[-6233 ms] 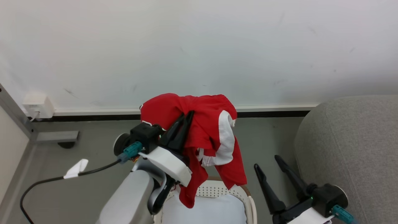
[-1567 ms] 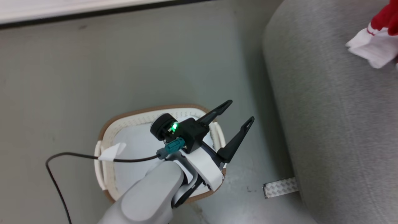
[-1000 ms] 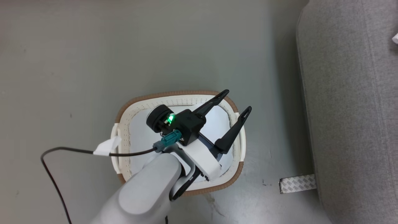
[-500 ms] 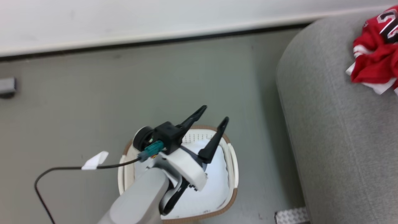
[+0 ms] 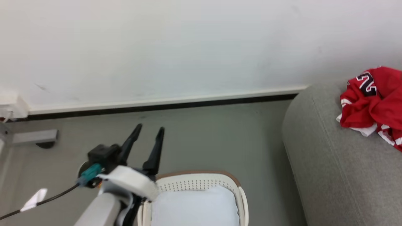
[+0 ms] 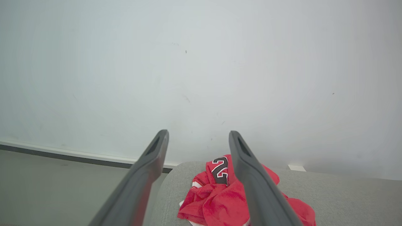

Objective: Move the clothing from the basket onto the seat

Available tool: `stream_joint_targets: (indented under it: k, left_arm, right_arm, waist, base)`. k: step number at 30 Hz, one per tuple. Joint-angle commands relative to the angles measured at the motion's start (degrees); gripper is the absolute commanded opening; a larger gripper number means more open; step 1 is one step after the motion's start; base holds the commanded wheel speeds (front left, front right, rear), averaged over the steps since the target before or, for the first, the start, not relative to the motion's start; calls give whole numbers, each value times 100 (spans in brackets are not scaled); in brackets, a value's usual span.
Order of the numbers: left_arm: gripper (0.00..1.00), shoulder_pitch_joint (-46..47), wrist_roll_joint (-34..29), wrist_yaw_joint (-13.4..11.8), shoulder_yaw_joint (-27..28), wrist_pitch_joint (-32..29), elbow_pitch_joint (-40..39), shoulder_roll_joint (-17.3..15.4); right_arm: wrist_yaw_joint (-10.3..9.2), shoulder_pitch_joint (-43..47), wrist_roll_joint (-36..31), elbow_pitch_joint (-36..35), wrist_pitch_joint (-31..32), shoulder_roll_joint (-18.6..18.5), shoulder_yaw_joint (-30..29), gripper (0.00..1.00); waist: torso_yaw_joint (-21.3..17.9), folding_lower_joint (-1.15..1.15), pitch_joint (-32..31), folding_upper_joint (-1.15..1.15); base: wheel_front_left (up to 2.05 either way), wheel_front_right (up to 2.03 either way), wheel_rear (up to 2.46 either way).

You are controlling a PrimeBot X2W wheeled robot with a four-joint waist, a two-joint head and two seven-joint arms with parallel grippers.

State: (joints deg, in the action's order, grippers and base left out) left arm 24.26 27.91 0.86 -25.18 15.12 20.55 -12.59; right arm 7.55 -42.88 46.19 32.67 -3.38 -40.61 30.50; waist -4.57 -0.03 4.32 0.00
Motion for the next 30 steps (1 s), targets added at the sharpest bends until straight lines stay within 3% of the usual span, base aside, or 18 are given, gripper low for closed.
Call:
stream_joint_targets:
  k: [1,8,19,23,30]
  left_arm:
    - [100,-211,-34,-22,121,3,-48,-106]
    - [100,-958,-118,-61,964,4,-425,-54]
    - [100,-1965,-930,171,1981,5,-670,423]
    - [100,-2149,-1228,329,2161,5,-666,633]
    - [100,-2242,-1491,530,2278,5,-496,833]
  right_arm:
    - [-12,312,-60,-76,-216,167,-142,100]
    - [-12,1637,-621,-557,-1083,996,-1062,100]
    - [-12,3802,-1860,-1893,-1182,2611,-2473,100]
    - [-13,4128,-2150,-1989,-1182,2952,-2542,100]
    - [-13,4176,-2421,-1868,-1183,3078,-2322,100]
  waist:
    - [153,3,-244,0]
    - [348,3,-482,0]
    - [488,3,-563,0]
    - [490,3,-568,0]
    - [441,3,-590,0]
  base:
    - [0,0,0]
    - [0,0,0]
    - [0,0,0]
    - [0,0,0]
    - [0,0,0]
